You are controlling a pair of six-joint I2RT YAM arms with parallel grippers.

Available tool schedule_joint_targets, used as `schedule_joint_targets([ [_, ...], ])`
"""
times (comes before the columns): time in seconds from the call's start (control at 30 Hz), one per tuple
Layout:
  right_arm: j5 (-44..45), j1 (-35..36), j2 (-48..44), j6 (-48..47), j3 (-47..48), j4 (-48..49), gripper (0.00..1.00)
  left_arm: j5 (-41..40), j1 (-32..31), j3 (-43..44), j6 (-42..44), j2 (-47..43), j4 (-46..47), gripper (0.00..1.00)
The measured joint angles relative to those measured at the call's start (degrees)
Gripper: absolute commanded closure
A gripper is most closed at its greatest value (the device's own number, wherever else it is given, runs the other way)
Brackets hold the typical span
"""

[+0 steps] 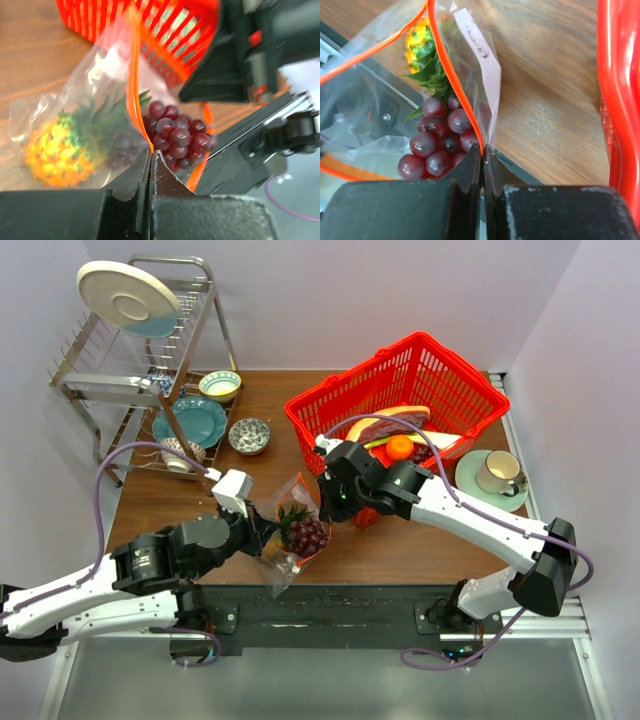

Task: Place the food in the zip-top bag and seal the zipper
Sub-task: Adjust the zipper food storage bag at the center of the board.

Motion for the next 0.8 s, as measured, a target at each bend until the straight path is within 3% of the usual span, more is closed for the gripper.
schedule_joint_targets([
  [0.2,1.8,0.0,0.0,-0.9,1.2,-1.5,0.99,1.2,0.0,-2.9,-0.5,0.9,0.9,1.0],
  [0.43,6.0,0.0,1.4,-4.7,15.0,-8.0,1.0,0.9,0.0,-2.9,0.0,2.7,7.5,1.0],
  [0.6,7.7,-0.3,6.2,-8.0,23.7,-9.9,0.96,0.4,0.0,-2.9,0.0,4.6,11.6,1.0],
  [0.7,8.5,-0.4,9.6,-9.4,23.7,-10.5,0.93,-0.1,0.0,-4.4,-0.5,5.5,13.7,1.0],
  [0.8,8.9,-0.4,12.7,-10.0,21.6,-10.1,0.83,0.0,0.0,-9.5,-1.5,6.5,16.7,1.0],
])
